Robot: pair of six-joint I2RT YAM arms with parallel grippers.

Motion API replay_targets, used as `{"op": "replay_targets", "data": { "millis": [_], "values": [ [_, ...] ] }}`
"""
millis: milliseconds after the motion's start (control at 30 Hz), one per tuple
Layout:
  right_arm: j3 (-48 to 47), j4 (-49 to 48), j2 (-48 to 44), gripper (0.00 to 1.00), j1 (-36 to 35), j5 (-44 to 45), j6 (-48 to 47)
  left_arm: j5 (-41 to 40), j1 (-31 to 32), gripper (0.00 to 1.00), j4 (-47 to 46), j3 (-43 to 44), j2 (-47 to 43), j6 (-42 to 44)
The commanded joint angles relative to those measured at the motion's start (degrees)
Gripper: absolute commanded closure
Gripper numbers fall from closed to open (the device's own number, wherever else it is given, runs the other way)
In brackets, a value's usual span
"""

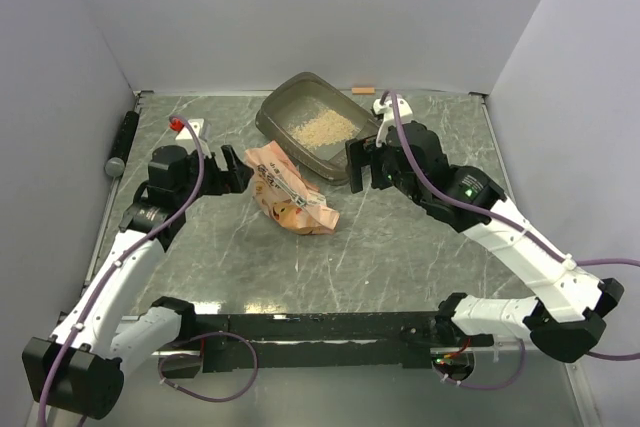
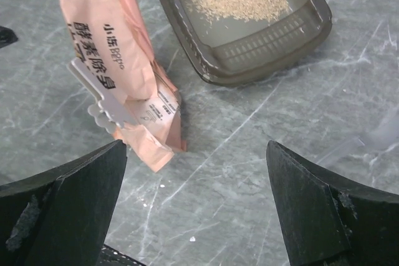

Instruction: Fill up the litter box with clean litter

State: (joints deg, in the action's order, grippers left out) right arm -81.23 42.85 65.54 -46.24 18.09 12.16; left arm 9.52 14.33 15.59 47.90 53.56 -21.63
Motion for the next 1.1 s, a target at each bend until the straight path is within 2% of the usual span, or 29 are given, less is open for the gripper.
{"op": "replay_targets", "data": {
  "millis": [0,67,233,333,667,867,1067],
  "values": [
    [0.89,-1.18,-1.55,0.00,0.01,1.08,-0.47,0.93,0.26,0.03,-1.79,0.89,-2.05,3.08],
    [2.65,-4.52,-3.91,0.01,0.01,-3.47,-3.18,0.94,0.26,0.03,-2.76,0.09,-4.07,3.26],
    [3.71,-6.46,-4.89,0.00,0.09,-7.18,-5.83,1.90,0.17,0.03,-5.82,-3.07,-6.71,2.91],
    [3.80,-6.90,-3.67,0.01,0.01,-9.73,-6.71,5.33,0.17,0.03,-8.03,-5.18,-8.64,2.73],
    [5.38,-8.14,2.83,0.01,-3.06,-15.97,-9.35,3.84,0.17,0.03,-6.90,-5.62,-9.96,1.50],
    [4.24,-8.13,8.46,0.01,-9.21,-12.30,-11.72,-2.56,0.26,0.03,-4.88,-5.45,-10.58,0.88],
    [4.33,-10.32,13.56,0.00,-10.80,-9.03,-14.27,-13.88,0.17,0.03,-1.01,-4.75,-10.84,0.01]
  ]
}}
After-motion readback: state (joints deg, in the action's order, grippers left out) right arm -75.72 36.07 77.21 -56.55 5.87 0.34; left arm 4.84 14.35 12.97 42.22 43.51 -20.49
